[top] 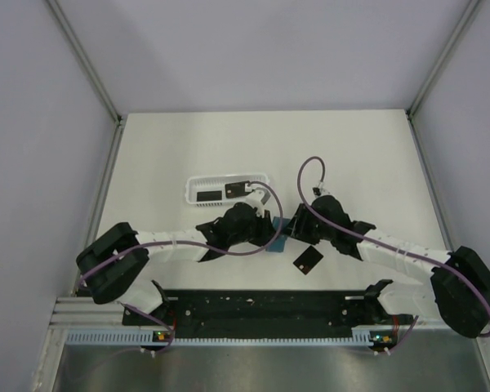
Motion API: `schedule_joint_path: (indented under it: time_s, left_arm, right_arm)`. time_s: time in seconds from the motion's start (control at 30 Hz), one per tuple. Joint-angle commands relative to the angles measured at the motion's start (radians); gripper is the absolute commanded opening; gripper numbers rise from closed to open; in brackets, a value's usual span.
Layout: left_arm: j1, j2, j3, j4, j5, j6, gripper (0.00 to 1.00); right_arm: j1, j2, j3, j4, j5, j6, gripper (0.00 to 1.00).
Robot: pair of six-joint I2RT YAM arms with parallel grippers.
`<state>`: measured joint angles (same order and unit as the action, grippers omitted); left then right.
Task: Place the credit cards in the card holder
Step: Open the card holder.
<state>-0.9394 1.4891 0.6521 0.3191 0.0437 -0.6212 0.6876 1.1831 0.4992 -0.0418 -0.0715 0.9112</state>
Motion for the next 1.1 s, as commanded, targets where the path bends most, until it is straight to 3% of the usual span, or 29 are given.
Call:
schedule_joint_path:
  time_s: [0.0,0.53,0.77,0.97,1.0,1.07]
  left_arm:
    - [0.002,-0.089,0.017,0.120,-0.079,0.011,0.00]
    - [0.002,-0.138,-0.017,0.115,-0.137,0.018,0.00]
    - [0.005,-0.072,-0.039,0.167,-0.110,-0.020,0.00]
    - [0.013,0.043,-0.048,0.314,0.018,-0.048,0.00]
    - [0.014,0.057,-0.045,0.322,0.028,-0.049,0.06]
    - [0.016,0.074,-0.040,0.318,0.028,-0.051,0.31]
  right_arm:
    - [0.015,0.021,0.028,-0.174,0.067,-0.064,0.44]
    - [0.015,-0.045,0.049,-0.320,0.185,-0.087,0.43]
    - [0.015,-0.273,0.002,-0.280,0.239,-0.075,0.46]
    - [0.015,-0.379,-0.013,-0.308,0.263,-0.071,0.53]
    - [0.015,-0.378,-0.014,-0.313,0.263,-0.072,0.54]
    - [0.015,-0.375,-0.019,-0.317,0.263,-0.072,0.56]
